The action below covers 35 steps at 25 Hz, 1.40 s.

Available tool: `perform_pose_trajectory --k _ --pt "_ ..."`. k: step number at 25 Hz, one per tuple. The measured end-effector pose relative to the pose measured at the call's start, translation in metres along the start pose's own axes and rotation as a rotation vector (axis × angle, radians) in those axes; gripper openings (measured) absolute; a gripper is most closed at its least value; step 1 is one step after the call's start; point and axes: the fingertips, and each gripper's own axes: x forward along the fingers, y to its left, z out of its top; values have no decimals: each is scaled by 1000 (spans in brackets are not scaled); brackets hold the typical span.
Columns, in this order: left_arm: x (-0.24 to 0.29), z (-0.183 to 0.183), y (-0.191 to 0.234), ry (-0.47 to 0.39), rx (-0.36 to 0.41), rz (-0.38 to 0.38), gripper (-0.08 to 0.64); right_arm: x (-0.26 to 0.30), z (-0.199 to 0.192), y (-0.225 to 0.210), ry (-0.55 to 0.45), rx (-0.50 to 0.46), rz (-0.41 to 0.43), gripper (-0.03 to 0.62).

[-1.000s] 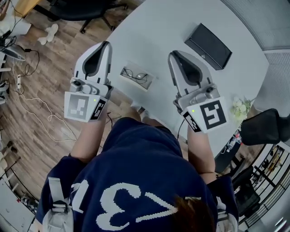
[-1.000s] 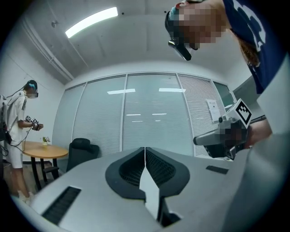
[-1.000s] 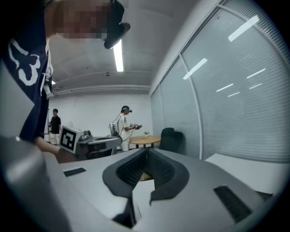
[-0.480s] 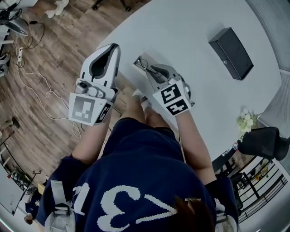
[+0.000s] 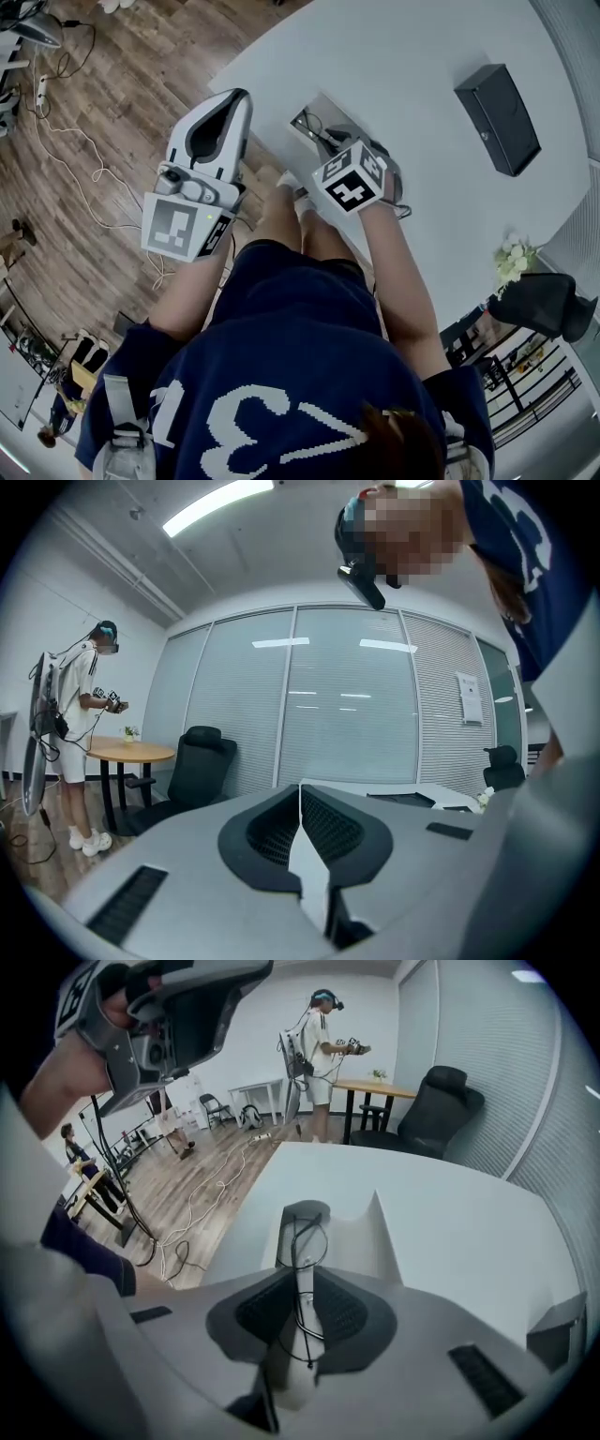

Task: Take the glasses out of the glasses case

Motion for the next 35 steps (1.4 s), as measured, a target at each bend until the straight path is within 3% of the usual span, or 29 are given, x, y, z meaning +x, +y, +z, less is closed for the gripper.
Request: perform_pose_trajectory --k 6,10,20,27,35 --pt "4 3 6 -5 -4 2 20 2 2 4 42 -80 35 51" --pt "9 8 7 -16 0 0 20 -5 4 0 -14 -62 12 26" --pt "9 49 9 -90 47 20 20 -101 63 -40 -480 187 -29 25" --pt "3 95 8 -172 102 47 20 -185 110 -59 -748 191 -115 25" --pt "1 134 0 -239 149 37 20 -258 131 -66 -935 183 -222 25"
